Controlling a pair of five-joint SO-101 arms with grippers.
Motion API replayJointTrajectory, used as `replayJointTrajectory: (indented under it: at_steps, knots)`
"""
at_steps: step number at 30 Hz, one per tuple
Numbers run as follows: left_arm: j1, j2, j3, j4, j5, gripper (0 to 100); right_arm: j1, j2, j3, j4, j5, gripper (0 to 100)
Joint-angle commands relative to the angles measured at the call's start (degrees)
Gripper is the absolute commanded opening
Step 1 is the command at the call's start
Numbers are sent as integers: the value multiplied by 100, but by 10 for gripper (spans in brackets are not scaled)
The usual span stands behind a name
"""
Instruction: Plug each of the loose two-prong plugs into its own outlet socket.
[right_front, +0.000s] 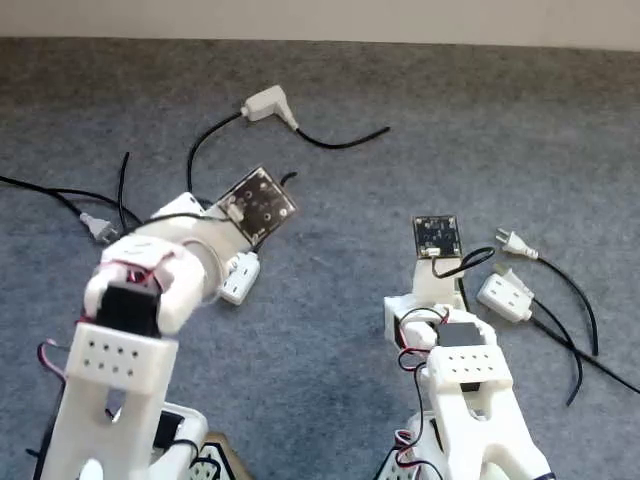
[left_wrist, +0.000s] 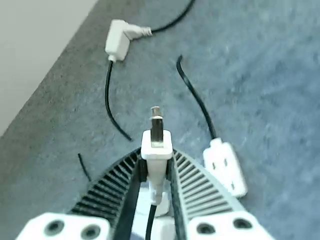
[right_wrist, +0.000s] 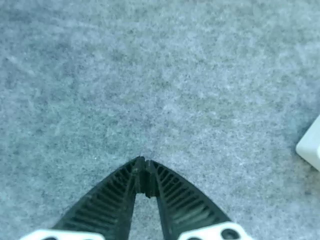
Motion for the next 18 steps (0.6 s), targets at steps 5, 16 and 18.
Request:
replayJointTrajectory:
  at_steps: [5, 16, 18]
  knots:
    - [576, -1956, 1516, -1538, 2664, 6, 57, -119, -22, -136, -62, 8]
    - [1798, -4242, 4101, -3684, 2813, 6, 66, -119, -75, -136, -62, 8]
    - [2026, -4611, 4541, -4097, 2813, 6, 119, -127, -242, -110, 35, 8]
